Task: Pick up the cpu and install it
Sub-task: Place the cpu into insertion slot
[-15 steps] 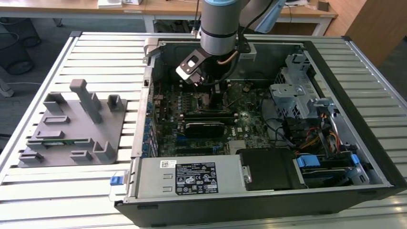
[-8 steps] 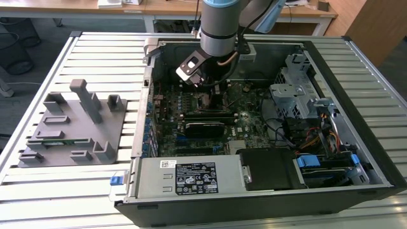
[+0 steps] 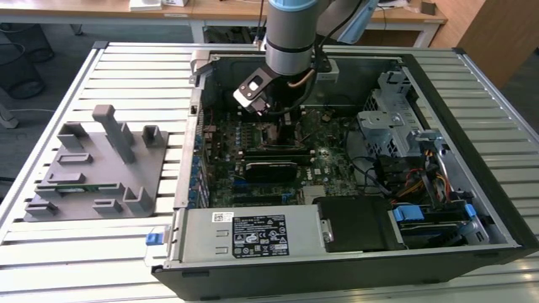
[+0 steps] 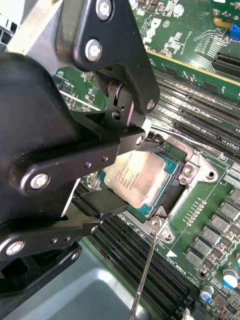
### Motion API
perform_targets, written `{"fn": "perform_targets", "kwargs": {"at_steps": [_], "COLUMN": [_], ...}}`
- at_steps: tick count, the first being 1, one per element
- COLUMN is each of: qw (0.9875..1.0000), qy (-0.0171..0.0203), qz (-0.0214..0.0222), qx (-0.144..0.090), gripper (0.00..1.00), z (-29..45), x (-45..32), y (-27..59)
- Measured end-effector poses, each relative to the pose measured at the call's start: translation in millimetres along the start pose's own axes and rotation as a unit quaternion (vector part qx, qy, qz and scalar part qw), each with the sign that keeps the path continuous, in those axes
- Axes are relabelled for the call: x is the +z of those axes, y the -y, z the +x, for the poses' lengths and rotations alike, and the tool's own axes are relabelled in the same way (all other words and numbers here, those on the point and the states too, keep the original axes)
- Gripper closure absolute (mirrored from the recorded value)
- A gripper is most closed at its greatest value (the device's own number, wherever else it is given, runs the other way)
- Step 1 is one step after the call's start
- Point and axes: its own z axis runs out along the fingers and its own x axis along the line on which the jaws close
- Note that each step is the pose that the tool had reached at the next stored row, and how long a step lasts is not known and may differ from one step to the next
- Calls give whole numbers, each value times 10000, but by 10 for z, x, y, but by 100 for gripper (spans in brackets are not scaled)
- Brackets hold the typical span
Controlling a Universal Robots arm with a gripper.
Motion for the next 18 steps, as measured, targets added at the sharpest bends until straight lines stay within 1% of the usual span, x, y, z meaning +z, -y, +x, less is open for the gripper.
{"fn": "perform_targets", "kwargs": {"at_steps": [18], "qw": [10000], "qy": [1], "qz": [1], "qx": [60], "gripper": [46], "z": [8], "x": [69], "y": [-10]}}
